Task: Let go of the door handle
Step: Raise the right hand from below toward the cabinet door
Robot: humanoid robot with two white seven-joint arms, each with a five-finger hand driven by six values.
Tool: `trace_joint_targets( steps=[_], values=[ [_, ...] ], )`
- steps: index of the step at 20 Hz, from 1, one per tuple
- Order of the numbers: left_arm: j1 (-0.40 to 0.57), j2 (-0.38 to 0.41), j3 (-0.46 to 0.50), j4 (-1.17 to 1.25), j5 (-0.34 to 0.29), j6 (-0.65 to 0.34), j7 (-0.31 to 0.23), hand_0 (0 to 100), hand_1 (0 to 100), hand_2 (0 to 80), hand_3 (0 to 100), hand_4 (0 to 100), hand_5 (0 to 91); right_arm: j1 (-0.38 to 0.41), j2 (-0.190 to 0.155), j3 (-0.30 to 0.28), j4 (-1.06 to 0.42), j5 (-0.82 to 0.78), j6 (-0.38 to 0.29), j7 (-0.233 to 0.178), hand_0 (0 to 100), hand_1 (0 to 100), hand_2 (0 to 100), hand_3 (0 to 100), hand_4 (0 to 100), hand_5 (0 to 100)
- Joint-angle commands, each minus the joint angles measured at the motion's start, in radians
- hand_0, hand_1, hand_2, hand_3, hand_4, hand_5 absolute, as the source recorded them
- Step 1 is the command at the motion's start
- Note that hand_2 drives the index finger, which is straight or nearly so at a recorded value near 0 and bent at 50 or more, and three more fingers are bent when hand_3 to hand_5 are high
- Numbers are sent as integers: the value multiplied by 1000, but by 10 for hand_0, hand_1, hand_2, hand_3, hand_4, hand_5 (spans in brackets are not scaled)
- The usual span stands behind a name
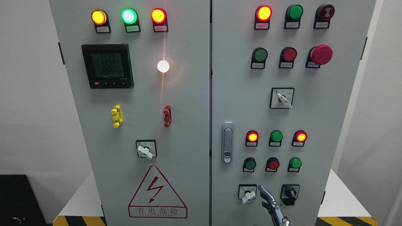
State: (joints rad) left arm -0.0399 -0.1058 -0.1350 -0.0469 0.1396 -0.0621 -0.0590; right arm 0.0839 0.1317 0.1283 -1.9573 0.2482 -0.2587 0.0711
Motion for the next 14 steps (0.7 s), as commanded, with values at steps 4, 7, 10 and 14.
trace_joint_targets(
  steps=[4,7,10,14],
  values=[
    [0,0,0,1,0,-1,-1,120,556,0,0,0,0,4,0,10,-14,-4,1,6,336,151,0,131,163,162],
    [0,0,0,-1,0,-1,-1,120,556,0,0,0,0,4,0,11,-14,-4,27,6,327,145,0,131,163,162],
    [0,0,0,-1,0,-1,-1,120,556,0,0,0,0,4,0,10,-11,-3,36,6,317,142,0,131,164,162],
    [0,0,0,1,0,-1,-1,120,556,0,0,0,0,-4,-1,11,-12,6,45,4,303,143,0,132,177,178]
  ],
)
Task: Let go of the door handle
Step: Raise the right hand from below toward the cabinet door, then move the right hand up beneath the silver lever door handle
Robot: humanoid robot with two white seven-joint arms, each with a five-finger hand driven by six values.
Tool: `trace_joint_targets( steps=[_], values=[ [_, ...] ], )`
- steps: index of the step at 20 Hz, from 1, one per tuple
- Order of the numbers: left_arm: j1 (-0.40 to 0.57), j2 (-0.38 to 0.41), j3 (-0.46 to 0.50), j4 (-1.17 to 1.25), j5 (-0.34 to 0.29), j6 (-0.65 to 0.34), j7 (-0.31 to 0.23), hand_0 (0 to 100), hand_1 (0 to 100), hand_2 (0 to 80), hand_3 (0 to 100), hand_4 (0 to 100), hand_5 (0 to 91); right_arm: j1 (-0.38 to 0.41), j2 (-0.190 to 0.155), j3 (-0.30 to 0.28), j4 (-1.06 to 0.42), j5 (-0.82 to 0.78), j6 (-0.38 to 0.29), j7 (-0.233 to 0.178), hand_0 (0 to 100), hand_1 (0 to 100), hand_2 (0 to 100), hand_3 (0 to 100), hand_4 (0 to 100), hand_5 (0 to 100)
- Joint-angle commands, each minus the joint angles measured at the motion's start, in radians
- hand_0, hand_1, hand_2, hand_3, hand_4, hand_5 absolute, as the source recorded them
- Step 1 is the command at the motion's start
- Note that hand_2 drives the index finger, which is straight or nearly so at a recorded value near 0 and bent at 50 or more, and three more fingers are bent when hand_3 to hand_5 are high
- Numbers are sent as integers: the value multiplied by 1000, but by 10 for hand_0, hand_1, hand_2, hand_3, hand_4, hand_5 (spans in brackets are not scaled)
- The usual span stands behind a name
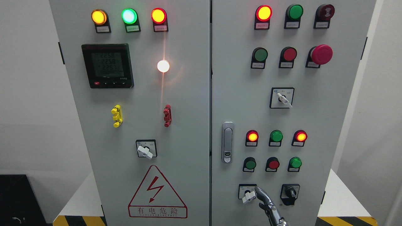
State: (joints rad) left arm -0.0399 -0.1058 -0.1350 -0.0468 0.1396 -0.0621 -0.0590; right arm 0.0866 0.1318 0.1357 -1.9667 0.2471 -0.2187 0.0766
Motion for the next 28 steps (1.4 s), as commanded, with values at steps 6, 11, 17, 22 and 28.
trace_joint_targets(
  steps=[6,11,17,22,28],
  values=[
    [0,0,0,-1,0,-1,-1,120,556,0,0,0,0,-16,-3,1,-9,135,1,-12,324,256,0,481,592,638],
    [0,0,0,-1,0,-1,-1,120,556,0,0,0,0,-57,0,4,-14,306,2,-84,390,324,0,700,802,836],
    [0,0,0,1,0,-1,-1,120,556,0,0,0,0,-102,0,18,-12,541,19,-158,468,354,0,865,894,965],
    [0,0,0,-1,0,-1,-1,120,556,0,0,0,0,-139,2,94,-5,693,122,-227,493,353,9,951,980,1000],
    [0,0,0,1,0,-1,-1,120,556,0,0,0,0,-165,2,111,28,875,142,-251,501,347,19,977,1000,1000]
  ],
)
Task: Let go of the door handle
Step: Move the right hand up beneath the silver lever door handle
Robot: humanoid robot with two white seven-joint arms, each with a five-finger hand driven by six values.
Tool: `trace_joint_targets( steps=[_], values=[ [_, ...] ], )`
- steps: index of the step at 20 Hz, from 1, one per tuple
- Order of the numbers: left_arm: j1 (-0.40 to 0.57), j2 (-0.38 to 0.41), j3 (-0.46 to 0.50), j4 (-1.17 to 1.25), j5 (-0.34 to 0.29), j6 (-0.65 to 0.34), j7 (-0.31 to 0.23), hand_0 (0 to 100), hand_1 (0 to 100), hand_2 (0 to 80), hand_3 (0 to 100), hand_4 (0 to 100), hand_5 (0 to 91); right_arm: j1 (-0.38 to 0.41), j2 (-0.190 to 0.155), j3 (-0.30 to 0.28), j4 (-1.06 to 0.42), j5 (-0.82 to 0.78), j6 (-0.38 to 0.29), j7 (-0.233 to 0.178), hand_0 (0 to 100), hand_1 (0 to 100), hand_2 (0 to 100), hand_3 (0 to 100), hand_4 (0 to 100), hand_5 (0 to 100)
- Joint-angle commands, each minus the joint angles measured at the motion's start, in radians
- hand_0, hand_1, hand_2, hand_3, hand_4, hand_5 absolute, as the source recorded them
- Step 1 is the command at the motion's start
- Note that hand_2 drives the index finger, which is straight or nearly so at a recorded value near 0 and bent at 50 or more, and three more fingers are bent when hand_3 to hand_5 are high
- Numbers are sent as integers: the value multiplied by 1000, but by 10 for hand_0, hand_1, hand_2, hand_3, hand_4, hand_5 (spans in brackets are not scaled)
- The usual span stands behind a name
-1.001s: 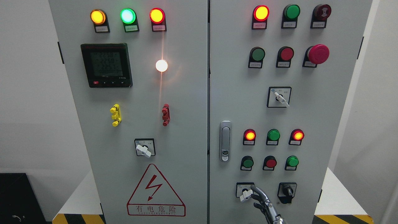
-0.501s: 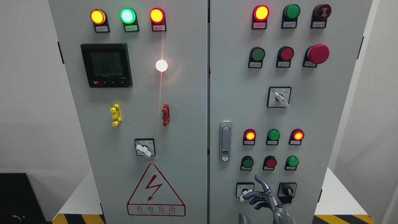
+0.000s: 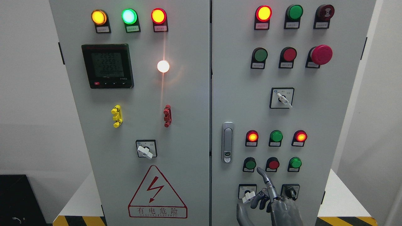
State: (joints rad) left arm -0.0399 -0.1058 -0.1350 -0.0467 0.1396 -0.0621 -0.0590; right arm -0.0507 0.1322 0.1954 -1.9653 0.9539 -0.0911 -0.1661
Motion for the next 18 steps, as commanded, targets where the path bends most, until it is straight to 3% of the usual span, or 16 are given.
trace_joint_targets(
  steps=[1,9,16,18],
  values=[
    [0,0,0,-1,0,-1,-1,120,556,0,0,0,0,-29,1,53,32,198,24,-9,501,347,18,978,1000,1000],
    [0,0,0,1,0,-1,-1,120,556,0,0,0,0,-87,3,65,92,377,70,-7,498,345,0,991,1000,1000],
    [0,0,0,1,0,-1,-1,120,556,0,0,0,0,-123,3,98,131,424,77,-1,495,320,0,999,1000,1000],
    [0,0,0,1,0,-1,-1,120,556,0,0,0,0,-135,3,99,143,450,108,-1,492,312,0,1000,1000,1000]
  ],
)
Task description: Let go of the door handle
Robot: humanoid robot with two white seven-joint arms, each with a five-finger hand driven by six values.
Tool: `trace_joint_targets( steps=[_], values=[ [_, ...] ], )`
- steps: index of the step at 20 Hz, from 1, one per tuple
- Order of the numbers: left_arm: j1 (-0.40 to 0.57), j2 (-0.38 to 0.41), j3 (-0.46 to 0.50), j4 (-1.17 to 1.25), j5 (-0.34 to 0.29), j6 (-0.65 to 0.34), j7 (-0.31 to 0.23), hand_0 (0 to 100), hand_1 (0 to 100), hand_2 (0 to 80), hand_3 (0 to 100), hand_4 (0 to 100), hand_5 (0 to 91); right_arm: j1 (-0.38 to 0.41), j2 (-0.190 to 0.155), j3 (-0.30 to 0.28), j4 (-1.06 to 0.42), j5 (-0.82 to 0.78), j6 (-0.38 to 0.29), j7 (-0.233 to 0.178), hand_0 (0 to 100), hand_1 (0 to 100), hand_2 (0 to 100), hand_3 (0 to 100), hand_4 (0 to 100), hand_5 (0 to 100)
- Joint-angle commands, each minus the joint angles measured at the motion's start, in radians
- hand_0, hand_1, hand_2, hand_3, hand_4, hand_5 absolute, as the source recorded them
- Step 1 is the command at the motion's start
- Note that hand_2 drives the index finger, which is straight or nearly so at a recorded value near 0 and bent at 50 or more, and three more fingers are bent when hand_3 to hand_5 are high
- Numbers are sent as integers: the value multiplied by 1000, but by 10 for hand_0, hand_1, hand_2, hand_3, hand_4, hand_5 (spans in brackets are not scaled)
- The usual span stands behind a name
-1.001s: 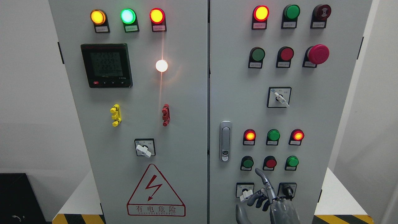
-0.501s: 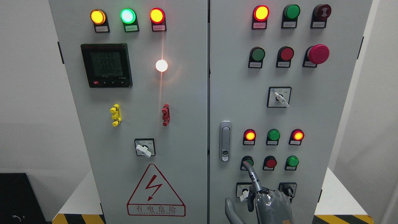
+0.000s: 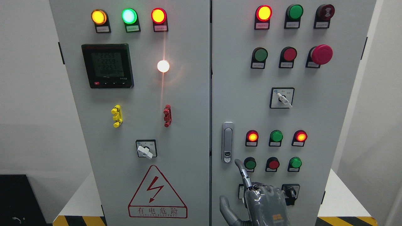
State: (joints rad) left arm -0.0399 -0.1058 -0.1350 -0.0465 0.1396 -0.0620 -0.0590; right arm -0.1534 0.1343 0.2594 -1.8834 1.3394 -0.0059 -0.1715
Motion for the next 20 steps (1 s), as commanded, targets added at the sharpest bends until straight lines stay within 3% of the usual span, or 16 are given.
trace_joint_targets(
  steps=[1,20],
  values=[
    [0,0,0,0,0,-1,-1,120,556,0,0,0,0,-38,1,37,67,67,41,4,491,311,0,1000,1000,1000],
    [0,0,0,-1,0,-1,-1,120,556,0,0,0,0,-101,1,53,152,119,104,6,478,304,0,1000,1000,1000]
  ],
)
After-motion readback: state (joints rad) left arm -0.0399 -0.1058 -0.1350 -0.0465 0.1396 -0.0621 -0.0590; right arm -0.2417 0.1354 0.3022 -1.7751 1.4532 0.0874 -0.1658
